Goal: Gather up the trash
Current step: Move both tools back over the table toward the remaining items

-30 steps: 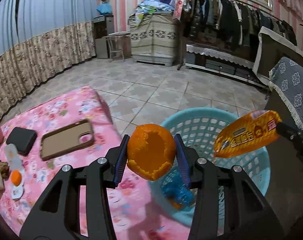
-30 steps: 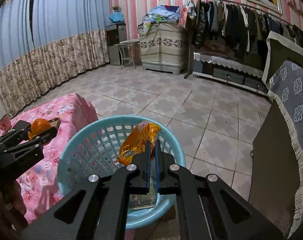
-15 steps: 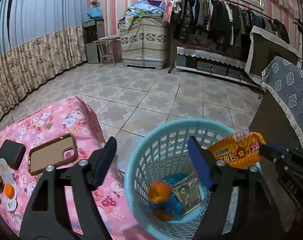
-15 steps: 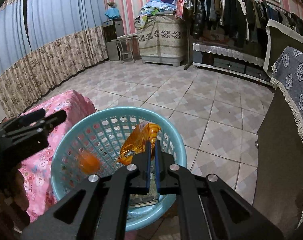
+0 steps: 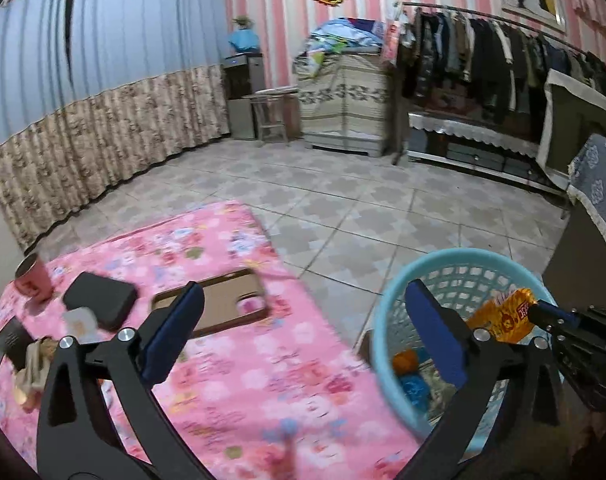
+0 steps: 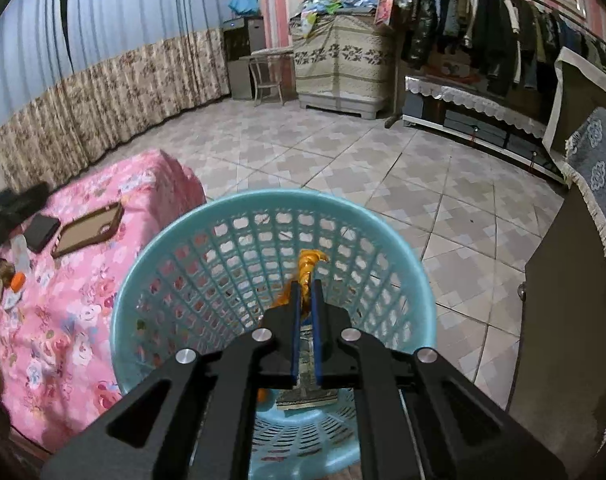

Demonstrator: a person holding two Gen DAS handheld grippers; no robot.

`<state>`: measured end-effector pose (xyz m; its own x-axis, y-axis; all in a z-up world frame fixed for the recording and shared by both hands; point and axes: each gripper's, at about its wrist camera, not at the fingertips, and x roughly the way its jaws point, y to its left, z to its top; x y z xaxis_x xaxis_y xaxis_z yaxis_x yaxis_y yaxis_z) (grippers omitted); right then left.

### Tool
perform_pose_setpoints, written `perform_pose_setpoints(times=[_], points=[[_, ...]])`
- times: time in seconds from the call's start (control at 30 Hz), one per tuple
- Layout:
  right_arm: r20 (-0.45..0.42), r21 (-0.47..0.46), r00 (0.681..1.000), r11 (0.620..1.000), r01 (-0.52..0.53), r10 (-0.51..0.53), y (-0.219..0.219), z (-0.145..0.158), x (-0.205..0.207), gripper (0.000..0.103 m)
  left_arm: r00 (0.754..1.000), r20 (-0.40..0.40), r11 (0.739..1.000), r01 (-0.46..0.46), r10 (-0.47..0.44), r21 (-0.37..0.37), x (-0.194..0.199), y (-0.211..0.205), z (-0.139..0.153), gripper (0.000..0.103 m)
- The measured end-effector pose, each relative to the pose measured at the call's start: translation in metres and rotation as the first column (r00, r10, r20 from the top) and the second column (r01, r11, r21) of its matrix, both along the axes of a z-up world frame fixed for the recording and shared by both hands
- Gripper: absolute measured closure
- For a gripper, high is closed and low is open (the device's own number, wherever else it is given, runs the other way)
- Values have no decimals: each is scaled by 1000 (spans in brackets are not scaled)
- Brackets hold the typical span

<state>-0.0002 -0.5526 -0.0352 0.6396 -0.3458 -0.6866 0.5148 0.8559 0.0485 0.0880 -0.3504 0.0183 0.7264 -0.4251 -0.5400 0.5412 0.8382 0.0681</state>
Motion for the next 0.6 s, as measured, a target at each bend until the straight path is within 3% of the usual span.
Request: perform_pose_setpoints(times=[0.07, 0.1, 0.13, 0.27, 0.33, 0.6], points=[[-22, -5, 1000, 1000, -5, 5, 3, -4, 6, 79, 1000, 1, 1000, -19, 19, -3, -1, 18, 2, 6], [-33, -12, 999, 1000, -4, 3, 5, -7, 9, 51, 1000, 8, 1000, -27, 27, 1, -1, 23, 3, 6], [-35, -22, 999, 1000, 2, -2, 6, -7, 10, 33, 999, 19, 999, -37, 37, 7, -2, 30, 4, 6], [-45, -50, 999, 999, 13, -15, 14, -8, 15, 30, 995, 45, 996, -91, 90, 17, -3, 67, 9, 6], [-36, -51, 999, 999, 16, -18, 17, -5, 15, 21, 993, 40, 993, -114, 114, 6, 0, 84, 12, 6], [73, -108, 997, 994, -17, 25, 61, 32, 21, 11, 970, 72, 973, -232, 232, -14, 10, 167, 23, 5]])
